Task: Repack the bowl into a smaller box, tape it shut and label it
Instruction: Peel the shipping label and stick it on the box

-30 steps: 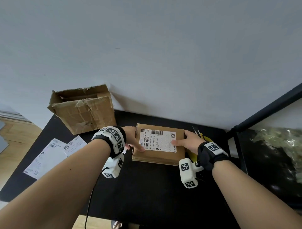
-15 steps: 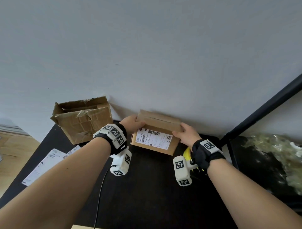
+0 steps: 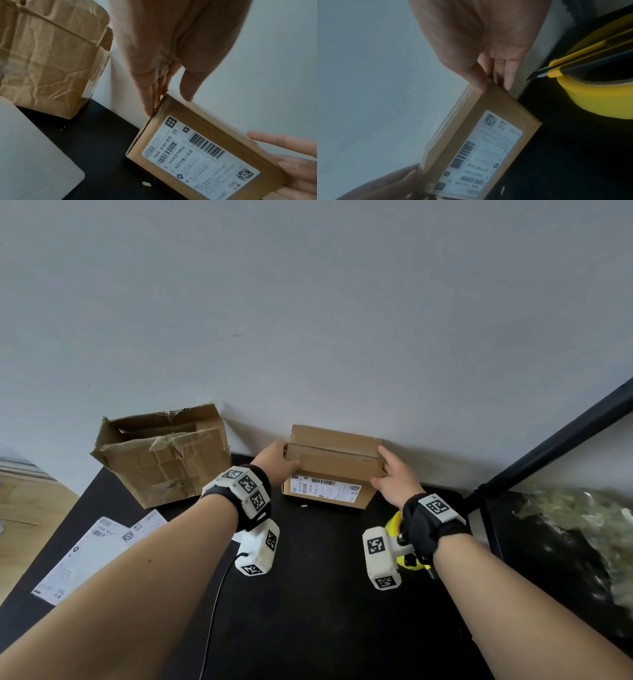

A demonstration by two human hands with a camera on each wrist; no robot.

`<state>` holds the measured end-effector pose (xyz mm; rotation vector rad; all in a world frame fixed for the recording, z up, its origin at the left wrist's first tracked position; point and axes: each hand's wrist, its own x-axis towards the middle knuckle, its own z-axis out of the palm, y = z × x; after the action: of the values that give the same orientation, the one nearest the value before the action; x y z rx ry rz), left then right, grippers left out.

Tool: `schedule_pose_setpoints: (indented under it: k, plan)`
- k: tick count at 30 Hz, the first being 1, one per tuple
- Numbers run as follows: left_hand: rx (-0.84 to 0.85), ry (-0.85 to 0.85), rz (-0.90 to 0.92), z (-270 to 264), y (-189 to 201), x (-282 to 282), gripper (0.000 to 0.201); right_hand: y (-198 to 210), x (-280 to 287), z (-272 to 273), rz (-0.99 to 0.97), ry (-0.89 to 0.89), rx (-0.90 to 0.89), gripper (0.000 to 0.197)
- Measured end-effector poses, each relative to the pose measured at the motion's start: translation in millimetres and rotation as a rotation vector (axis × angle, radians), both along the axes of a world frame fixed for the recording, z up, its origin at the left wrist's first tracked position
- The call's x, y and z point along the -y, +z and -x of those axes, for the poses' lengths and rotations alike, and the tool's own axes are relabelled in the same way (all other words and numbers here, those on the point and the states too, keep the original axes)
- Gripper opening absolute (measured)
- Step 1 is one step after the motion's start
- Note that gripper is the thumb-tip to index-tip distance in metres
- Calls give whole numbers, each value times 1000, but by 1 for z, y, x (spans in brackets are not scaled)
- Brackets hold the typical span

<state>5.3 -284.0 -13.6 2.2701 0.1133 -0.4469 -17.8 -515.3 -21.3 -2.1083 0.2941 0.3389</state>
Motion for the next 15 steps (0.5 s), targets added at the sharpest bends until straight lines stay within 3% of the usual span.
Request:
schedule_pose_setpoints:
  k: [7, 15]
  plan:
    - [-59, 51, -22, -8, -16, -1, 43, -9, 6, -7, 86, 56, -32, 73]
    - [-96, 21, -111, -11, -4, -2, 47, -1, 6, -8, 196, 108, -50, 73]
